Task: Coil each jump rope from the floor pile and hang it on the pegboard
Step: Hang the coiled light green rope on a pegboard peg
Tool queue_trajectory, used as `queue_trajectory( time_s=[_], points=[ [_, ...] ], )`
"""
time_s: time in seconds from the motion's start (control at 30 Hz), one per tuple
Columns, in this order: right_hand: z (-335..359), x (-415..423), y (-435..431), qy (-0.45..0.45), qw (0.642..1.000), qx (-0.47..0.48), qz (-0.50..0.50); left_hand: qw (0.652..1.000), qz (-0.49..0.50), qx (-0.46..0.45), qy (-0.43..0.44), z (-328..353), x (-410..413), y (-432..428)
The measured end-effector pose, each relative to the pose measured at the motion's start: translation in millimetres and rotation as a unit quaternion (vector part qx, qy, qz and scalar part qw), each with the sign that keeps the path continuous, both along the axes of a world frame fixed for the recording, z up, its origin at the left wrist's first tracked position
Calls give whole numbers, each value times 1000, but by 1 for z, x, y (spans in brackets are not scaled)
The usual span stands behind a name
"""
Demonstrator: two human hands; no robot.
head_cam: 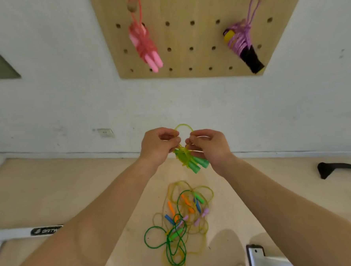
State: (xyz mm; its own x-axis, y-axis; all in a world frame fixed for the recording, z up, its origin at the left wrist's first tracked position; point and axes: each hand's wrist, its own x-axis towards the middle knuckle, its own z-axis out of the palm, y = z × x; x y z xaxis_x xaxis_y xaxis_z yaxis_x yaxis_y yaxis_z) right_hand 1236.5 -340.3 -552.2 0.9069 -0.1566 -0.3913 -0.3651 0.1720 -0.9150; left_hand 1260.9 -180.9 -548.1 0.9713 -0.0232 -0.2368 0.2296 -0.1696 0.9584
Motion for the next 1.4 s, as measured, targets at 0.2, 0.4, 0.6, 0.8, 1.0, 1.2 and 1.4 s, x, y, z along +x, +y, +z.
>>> queue_trajectory(
  time_s=[0.2,0.4,0.6,0.8,1.0,1.2,1.4],
  points=[
    [148,-15,-7,-14,1000,-13,9,999,-24,17,-13,146,-15,-2],
    [248,-25,-10,-36,999,1,-15,998,-42,6,-49,242,-17,-3],
    [320,-18,-7,-85,995,2,-44,992,-78,-14,-95,313,3,-2],
    [362,7,-16,-133,987,2,-93,986,-94,-34,-135,366,31,-20],
    [375,52,-48,-137,984,14,-114,986,-82,-43,-138,380,75,-56],
    [364,121,-94,-109,988,25,-104,992,-16,-58,-115,366,133,-100],
    [351,183,-124,-96,990,37,-99,993,29,-73,-91,353,187,-135]
  ],
)
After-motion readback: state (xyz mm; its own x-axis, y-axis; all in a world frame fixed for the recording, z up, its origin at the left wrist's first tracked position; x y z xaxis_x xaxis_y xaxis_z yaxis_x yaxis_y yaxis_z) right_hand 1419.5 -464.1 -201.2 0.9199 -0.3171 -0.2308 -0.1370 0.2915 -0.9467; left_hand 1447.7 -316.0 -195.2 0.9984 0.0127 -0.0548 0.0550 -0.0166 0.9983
